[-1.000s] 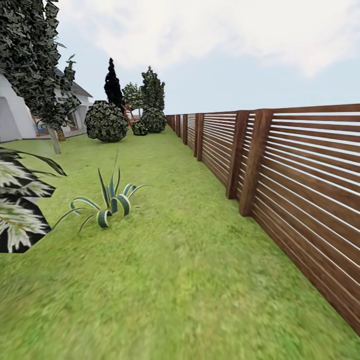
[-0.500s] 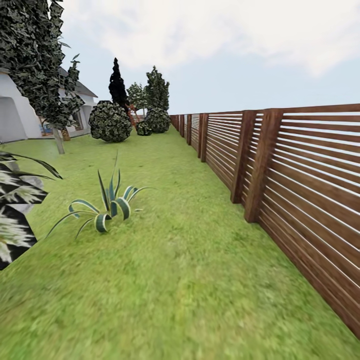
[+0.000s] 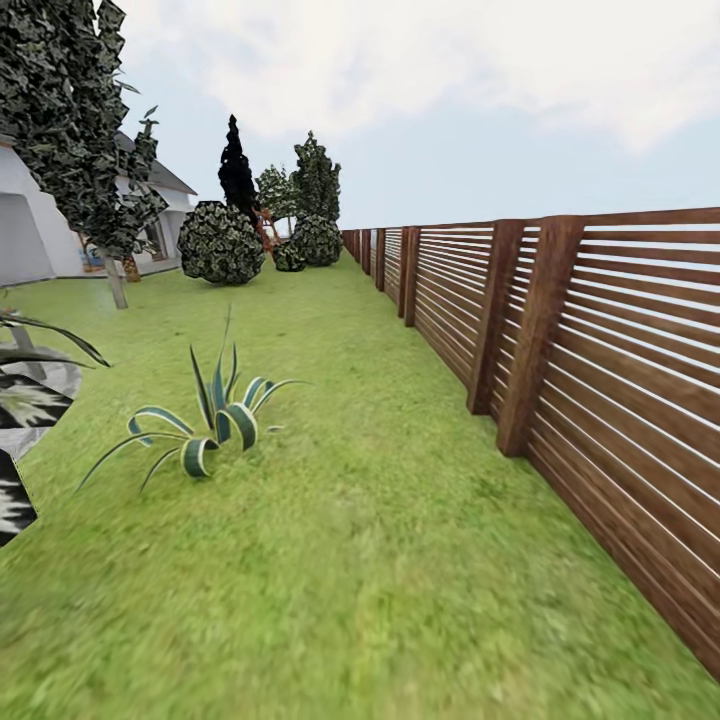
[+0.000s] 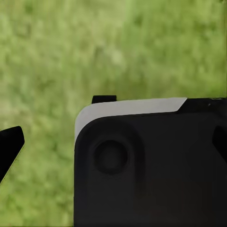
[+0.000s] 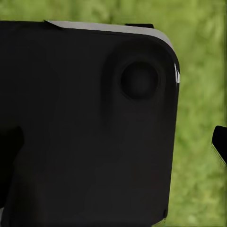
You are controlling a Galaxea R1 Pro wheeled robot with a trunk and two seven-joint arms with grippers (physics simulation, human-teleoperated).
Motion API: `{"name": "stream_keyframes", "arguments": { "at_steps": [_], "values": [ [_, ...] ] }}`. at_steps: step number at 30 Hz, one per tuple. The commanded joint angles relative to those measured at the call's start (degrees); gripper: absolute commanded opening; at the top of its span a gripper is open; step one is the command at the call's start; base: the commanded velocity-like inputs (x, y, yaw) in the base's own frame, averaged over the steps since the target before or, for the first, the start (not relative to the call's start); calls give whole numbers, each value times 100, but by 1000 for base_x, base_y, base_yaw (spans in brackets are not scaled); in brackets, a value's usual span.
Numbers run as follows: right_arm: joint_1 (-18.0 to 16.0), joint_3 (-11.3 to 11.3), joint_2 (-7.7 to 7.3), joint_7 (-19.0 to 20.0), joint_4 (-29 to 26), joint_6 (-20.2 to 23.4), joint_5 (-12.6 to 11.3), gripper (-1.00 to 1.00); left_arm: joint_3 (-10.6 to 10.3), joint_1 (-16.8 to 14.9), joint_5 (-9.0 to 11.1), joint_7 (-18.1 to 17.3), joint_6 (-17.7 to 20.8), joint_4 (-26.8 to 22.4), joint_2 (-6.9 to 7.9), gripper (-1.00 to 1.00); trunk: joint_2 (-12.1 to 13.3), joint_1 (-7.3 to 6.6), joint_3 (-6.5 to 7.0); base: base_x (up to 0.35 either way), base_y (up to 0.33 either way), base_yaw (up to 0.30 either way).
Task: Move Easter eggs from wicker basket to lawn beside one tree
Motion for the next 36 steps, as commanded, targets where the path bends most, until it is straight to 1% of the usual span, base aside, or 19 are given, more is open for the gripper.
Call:
{"name": "stream_keyframes", "arguments": {
  "at_steps": [1,30,32,35,36],
  "values": [
    [-1,4,0,-1,-1,-14,1,100,1,-3,-4,1,-19,5,0,100,-2,3,-5,317,0,1],
    [-1,-10,-3,-4,-1,-17,-2,100,1,-3,-4,1,-19,5,0,100,-2,3,-5,317,0,0],
    [-1,-42,-5,-6,-1,-18,-4,100,1,-3,-4,1,-19,5,0,100,-2,3,-5,317,0,0],
    [-1,-180,-7,-8,-4,-16,-6,100,1,-3,-4,1,-19,5,0,100,-2,3,-5,317,0,0],
    [-1,-279,-7,-9,-6,-15,-5,100,1,-3,-4,1,-19,5,0,100,-2,3,-5,317,0,0]
  ]
}}
